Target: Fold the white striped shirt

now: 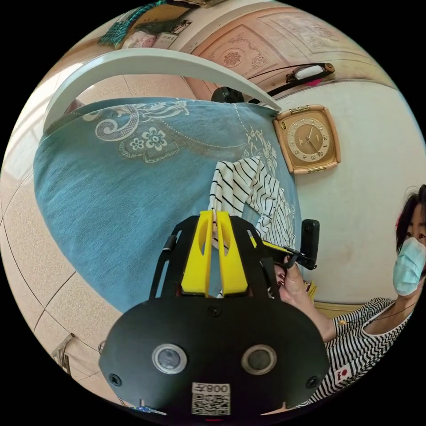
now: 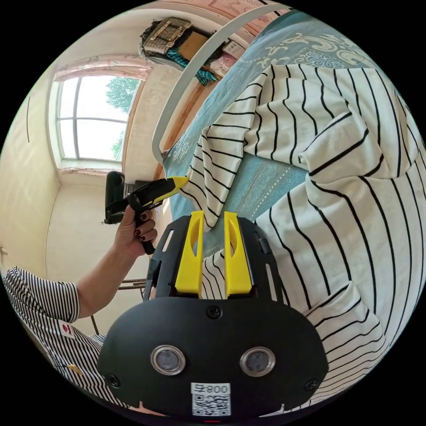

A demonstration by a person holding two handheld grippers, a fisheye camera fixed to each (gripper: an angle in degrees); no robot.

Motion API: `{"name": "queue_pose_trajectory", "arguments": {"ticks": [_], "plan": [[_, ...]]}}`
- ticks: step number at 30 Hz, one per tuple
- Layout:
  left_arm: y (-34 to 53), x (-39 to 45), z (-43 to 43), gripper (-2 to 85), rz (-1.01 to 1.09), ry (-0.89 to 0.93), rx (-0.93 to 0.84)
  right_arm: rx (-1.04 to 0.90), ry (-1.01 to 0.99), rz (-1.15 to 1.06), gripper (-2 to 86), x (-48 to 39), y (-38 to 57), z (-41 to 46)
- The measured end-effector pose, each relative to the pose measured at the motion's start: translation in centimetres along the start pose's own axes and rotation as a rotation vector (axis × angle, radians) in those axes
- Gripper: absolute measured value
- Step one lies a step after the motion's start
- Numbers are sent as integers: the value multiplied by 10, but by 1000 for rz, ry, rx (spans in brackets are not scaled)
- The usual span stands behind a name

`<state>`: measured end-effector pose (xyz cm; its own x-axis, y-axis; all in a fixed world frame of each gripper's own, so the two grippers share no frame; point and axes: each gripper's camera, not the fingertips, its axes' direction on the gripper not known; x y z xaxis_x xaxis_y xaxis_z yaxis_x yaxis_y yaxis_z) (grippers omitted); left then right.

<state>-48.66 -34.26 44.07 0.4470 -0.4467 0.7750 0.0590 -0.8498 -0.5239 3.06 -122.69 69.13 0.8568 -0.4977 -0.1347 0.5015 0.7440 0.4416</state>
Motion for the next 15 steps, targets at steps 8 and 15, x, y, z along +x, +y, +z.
{"name": "queue_pose_trajectory", "arguments": {"ticks": [8, 15], "plan": [[7, -13, -32, 12, -37, 153, 8, -27, -32, 63, 21, 13, -7, 5], [5, -9, -56, 12, -40, 334, 31, 63, -135, 5, 5, 13, 12, -64]]}}
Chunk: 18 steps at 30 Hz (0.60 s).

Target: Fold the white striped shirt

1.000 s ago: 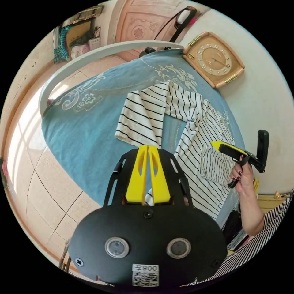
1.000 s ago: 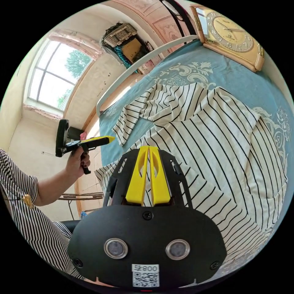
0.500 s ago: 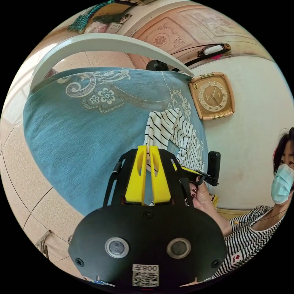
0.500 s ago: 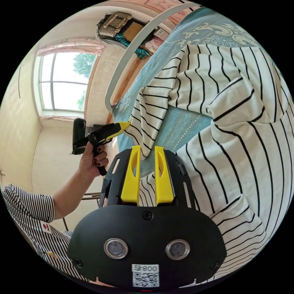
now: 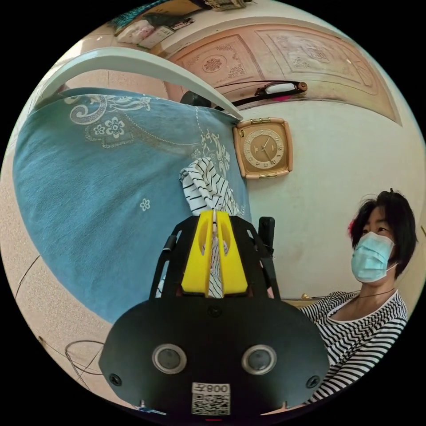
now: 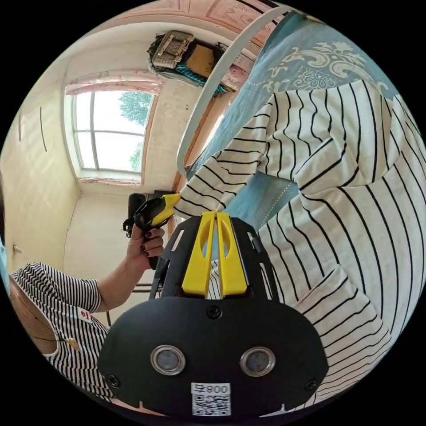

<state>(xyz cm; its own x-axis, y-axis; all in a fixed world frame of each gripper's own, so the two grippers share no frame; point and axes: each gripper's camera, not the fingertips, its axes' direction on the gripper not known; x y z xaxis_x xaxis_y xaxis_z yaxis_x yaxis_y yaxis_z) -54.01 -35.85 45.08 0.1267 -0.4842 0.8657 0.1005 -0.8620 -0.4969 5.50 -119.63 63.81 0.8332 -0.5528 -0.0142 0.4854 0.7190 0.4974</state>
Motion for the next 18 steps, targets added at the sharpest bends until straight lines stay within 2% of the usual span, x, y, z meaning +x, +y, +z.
{"name": "queue_pose_trajectory", "arguments": {"ticks": [5, 11, 18], "plan": [[5, 29, 14, 12, 30, 213, -53, 113, -112, -80, 3, -14, 28, -97], [23, 68, 77, 11, 58, 393, -211, 147, -44, -155, 3, -36, 74, -202], [51, 89, 173, 12, 66, 376, -473, 150, 131, -10, 3, -7, 141, -257]]}}
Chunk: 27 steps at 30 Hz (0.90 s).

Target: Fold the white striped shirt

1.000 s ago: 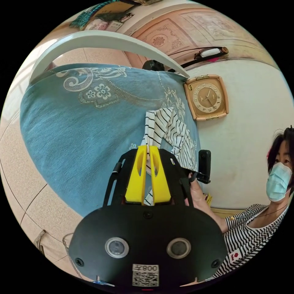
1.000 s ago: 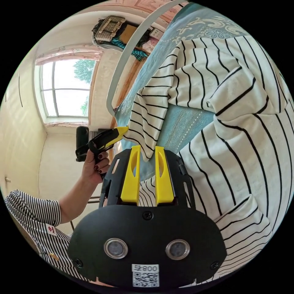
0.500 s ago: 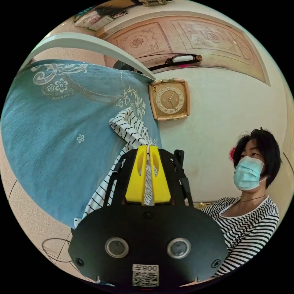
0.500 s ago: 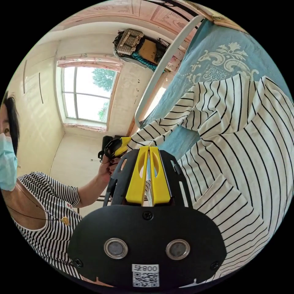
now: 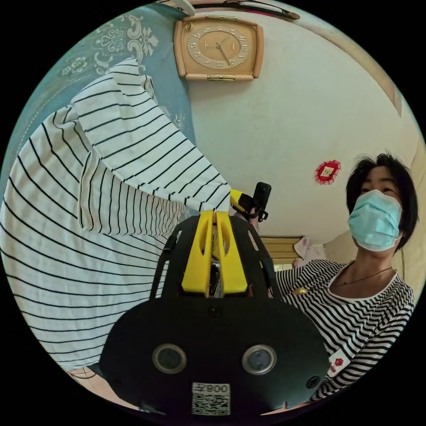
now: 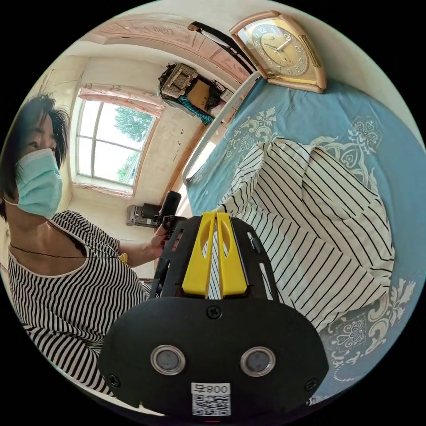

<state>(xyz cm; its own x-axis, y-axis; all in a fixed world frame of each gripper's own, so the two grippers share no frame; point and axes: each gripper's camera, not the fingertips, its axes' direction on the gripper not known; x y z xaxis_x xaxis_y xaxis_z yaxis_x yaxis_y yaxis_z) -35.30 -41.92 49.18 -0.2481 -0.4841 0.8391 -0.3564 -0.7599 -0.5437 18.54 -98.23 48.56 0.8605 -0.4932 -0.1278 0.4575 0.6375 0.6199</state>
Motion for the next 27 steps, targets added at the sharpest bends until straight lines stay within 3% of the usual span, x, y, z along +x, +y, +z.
{"name": "queue_pose_trajectory", "arguments": {"ticks": [8, 27], "plan": [[-10, -40, 99, 13, -56, -154, -240, -22, 77, 205, 3, 67, 61, -4], [-45, -54, 206, 15, -26, -347, -398, -139, 184, 259, 5, 99, 76, 11]]}}
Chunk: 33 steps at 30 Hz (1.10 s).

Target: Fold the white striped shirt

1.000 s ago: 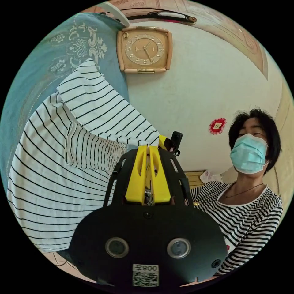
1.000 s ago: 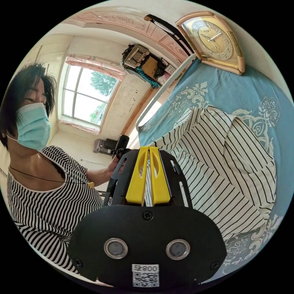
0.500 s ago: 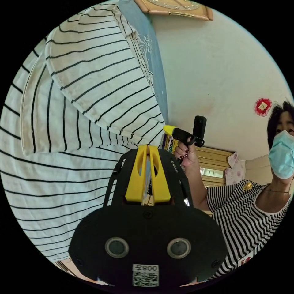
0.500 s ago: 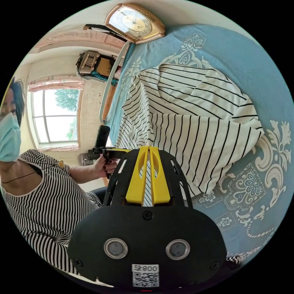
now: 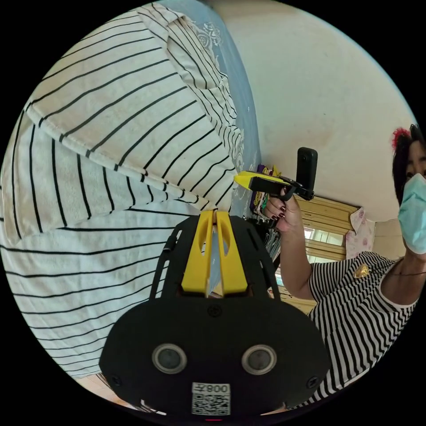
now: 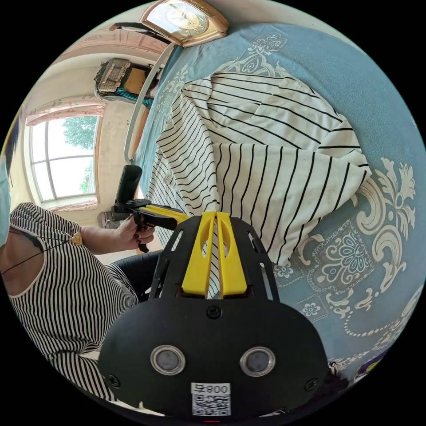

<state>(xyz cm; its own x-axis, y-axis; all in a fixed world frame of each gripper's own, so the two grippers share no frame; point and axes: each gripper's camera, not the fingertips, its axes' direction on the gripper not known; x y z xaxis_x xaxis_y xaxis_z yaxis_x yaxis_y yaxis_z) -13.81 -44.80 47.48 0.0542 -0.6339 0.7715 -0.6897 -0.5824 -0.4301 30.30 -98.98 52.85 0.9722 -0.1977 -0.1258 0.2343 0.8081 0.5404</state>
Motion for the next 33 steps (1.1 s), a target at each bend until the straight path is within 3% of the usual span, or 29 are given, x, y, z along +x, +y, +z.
{"name": "queue_pose_trajectory", "arguments": {"ticks": [9, 14, 16, 18, 26, 33], "plan": [[-21, -7, 26, 20, -36, -70, -30, 2, 199, 105, 1, 0, -3, 10], [-21, -2, 21, 20, -20, -96, -15, 109, 89, 41, 1, -30, -1, 16], [-22, -3, 22, 20, -36, -81, -12, 48, 102, 8, 1, -39, -8, 39], [-24, -2, 23, 20, -28, -61, -23, -129, 271, 30, 1, -35, -14, 77], [-19, 10, 15, 13, -15, -69, 15, -148, 292, 62, 1, -29, -13, 68], [-24, 22, -10, 5, 29, -169, 107, -233, 442, 15, 0, -45, -17, 72]]}}
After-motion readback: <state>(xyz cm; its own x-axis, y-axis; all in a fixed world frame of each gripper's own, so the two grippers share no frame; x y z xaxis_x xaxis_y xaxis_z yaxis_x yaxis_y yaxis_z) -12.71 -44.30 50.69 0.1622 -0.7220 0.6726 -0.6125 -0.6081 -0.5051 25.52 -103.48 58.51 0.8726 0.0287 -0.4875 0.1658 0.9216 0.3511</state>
